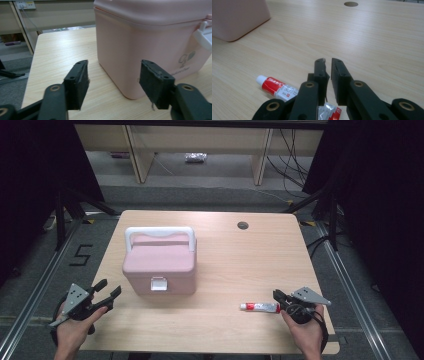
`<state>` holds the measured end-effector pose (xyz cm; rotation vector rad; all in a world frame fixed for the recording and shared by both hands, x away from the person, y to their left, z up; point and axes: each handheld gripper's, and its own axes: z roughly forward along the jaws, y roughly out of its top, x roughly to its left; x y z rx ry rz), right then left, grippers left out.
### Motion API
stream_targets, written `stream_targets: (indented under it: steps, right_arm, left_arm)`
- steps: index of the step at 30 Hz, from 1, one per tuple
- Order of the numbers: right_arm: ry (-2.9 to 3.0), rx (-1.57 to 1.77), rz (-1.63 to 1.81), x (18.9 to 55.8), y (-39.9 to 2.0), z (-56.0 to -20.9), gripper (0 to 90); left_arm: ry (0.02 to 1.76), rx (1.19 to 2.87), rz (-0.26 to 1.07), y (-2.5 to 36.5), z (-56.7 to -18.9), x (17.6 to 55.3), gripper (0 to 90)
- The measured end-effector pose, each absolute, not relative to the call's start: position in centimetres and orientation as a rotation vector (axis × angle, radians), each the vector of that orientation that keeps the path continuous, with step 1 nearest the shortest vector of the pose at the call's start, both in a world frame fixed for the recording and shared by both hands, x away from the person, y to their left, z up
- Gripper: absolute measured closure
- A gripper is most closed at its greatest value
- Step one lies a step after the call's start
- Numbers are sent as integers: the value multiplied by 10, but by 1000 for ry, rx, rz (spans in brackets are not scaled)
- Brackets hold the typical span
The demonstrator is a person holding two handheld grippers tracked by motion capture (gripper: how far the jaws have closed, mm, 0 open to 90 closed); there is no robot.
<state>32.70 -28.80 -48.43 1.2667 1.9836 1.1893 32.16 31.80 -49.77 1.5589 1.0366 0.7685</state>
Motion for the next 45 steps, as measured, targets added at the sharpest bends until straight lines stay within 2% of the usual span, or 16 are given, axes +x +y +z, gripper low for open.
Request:
stream_targets:
  steps: [5,7,10,18,23,29,37,45]
  right_arm:
    - [1981,1240,1211,333,-284,-480,842]
    - [1983,1224,1208,334,-282,-477,846]
    - [1995,1199,1191,335,-280,-474,845]
    - [1972,1195,1199,333,-279,-466,843]
    - [1976,1185,1215,335,-276,-465,826]
    - [1993,1187,1202,336,-276,-462,825]
    - [2028,1196,1212,339,-267,-463,825]
    - [2103,1121,1218,347,-259,-461,900]
  left_arm:
    - [1061,1552,777,324,-492,324,489]
    - [1114,1546,747,327,-490,325,597]
    - [1135,1551,729,330,-488,328,681]
    - [1129,1557,741,334,-483,335,772]
    - [1159,1489,617,344,-485,363,853]
    - [1153,1507,597,343,-479,385,887]
    - [1012,1595,586,329,-477,404,898]
    - [936,1660,554,313,-478,414,899]
